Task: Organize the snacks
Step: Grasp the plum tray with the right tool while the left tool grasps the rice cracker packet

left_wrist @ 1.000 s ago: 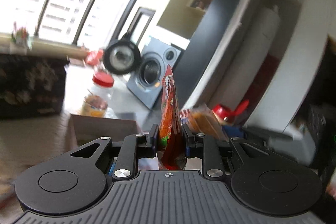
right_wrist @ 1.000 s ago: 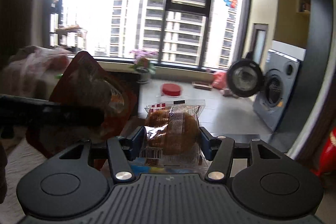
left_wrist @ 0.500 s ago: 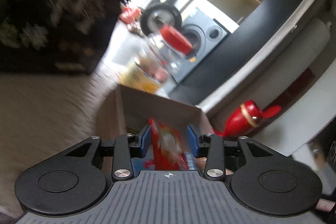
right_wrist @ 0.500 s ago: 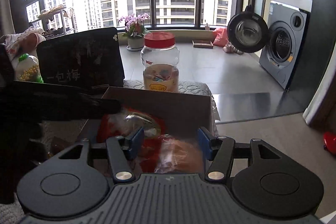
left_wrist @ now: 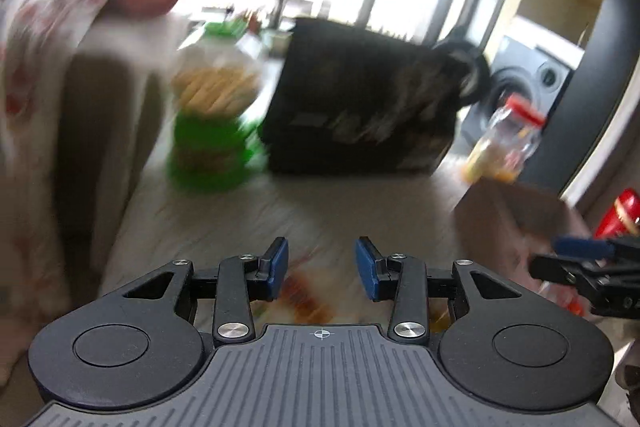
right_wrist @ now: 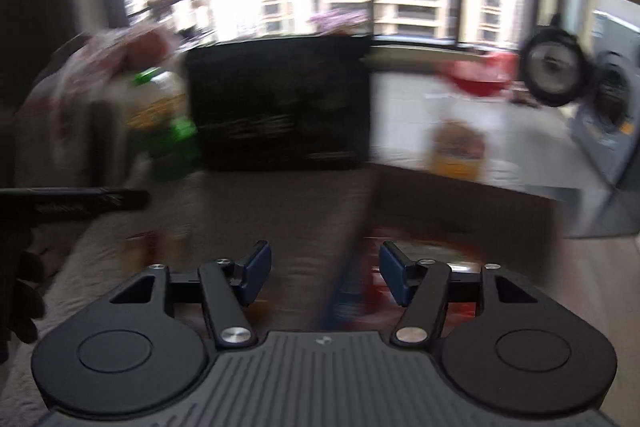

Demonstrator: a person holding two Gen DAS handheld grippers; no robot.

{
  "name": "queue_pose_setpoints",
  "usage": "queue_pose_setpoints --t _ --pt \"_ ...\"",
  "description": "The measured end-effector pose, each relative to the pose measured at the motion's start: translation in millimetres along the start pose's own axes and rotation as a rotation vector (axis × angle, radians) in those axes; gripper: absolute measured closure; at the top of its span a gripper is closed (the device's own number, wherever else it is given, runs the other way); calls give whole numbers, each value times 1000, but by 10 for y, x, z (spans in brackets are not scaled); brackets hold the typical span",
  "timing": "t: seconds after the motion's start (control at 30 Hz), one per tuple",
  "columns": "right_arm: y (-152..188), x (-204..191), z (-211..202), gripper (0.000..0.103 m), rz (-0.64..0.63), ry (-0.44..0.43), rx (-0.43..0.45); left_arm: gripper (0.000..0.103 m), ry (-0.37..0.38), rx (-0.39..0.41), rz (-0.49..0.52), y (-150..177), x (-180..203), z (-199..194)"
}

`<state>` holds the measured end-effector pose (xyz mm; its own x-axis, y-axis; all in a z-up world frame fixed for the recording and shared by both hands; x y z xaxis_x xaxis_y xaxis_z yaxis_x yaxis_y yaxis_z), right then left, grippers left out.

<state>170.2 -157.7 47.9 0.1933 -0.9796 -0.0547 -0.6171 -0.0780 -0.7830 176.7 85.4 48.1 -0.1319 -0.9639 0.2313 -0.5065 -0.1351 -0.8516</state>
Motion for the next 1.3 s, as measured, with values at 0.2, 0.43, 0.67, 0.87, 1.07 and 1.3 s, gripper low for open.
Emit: queue_pose_setpoints --t 0.2,0.43,0.67,0.87,1.07,1.3 --pt "198 -515 597 43 13 2 -151 61 -11 -93 -92 308 -309 -63" --pt "423 -535 761 61 -33 102 -184 61 56 -84 -188 418 -449 16" --pt "758 -581 203 65 -7 1 -172 61 114 -46 -126 359 -195 270" --pt "1036 -594 -274 65 -5 9 -92 61 92 -42 114 492 291 267" --pt "1200 -440 -530 66 -22 67 -18 61 24 -3 259 552 609 164" --pt "1353 -199 -700 65 -30 118 79 61 -71 -29 373 692 754 273"
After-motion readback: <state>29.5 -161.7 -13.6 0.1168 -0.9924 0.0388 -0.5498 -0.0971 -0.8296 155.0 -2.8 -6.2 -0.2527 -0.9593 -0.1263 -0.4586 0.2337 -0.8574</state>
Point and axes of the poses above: each gripper's, at about its wrist camera, not at the fingertips, and z roughly the way its jaws point, x to its right, y to its underside, the point moved 5 cm from there along z, roughly the way its jaws point, and after that the axes turned 13 degrees about x, right-handed, at the moved point
